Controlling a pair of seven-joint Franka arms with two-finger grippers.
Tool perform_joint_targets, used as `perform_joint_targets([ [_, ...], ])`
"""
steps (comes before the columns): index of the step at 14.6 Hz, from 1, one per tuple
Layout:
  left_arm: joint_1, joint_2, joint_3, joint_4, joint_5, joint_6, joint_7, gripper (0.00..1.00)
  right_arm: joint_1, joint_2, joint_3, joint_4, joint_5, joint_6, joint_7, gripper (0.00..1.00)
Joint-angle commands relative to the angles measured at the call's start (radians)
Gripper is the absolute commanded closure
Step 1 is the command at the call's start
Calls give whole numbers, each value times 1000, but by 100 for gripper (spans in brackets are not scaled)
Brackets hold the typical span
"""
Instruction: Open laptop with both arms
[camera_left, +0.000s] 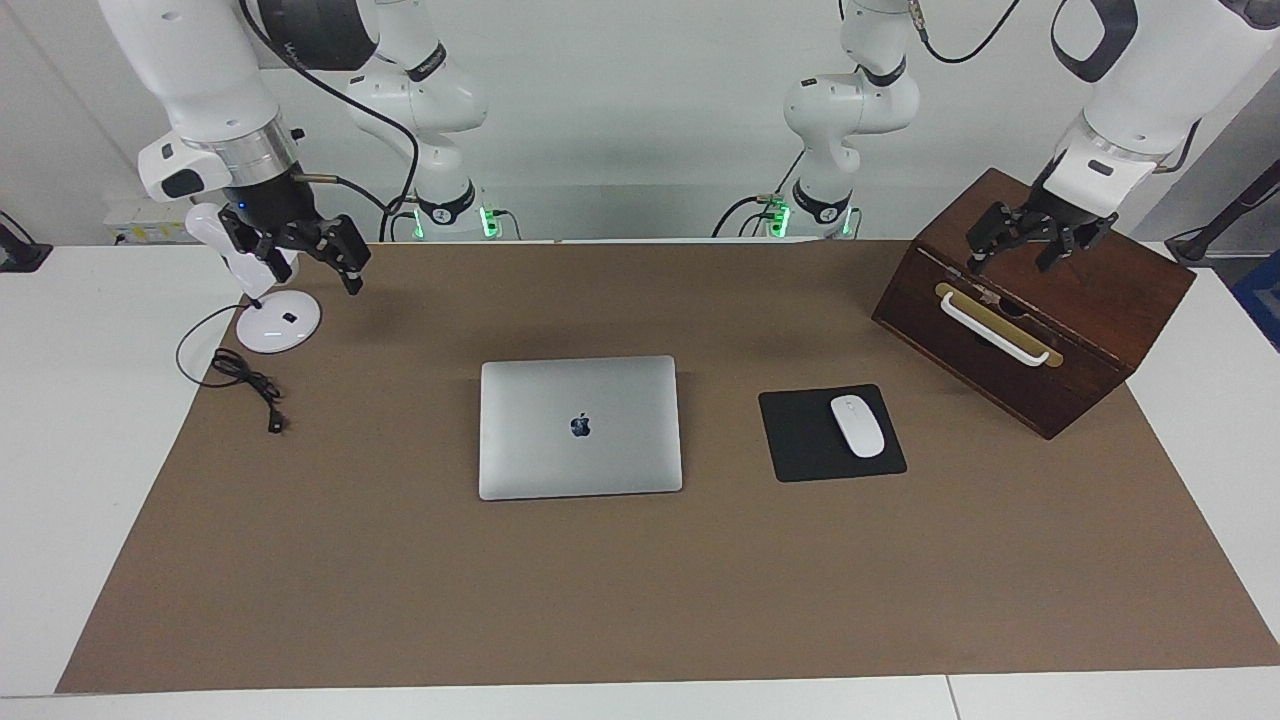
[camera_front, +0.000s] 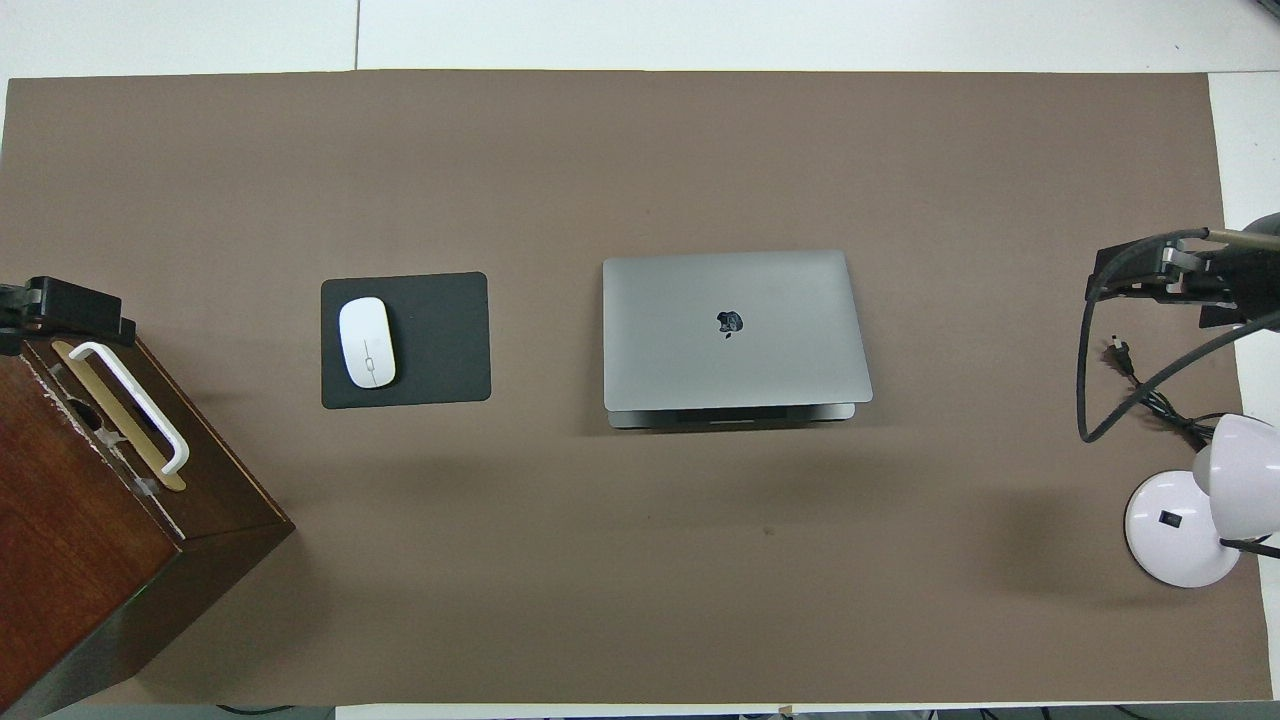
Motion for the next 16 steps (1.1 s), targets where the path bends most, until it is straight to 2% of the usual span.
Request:
perform_joint_targets([
  [1,6,-12,-6,-1,2,10,-1,0,-8,-24,-2,-27,0,6,-98,0],
  [8,-2,-14,-6,-6,0,13,-1,0,-22,-24,-2,-27,-3,6,-141,0],
  [9,-2,-14,-6,-6,0,19,-7,26,-22,-24,-2,-27,-3,7,-141,0],
  [10,-2,-14,-6,-7,0,21,-9,78,-22,-24,-2,-27,-3,9,-141,0],
  [11,-2,-14,-6,-9,0,21,-10,100,-22,-24,-2,-27,-3,9,-137,0],
  [16,-5,-14,-7,-15,0,50,-25,100,-35,-32,-2,-58,-3,48,-146,0],
])
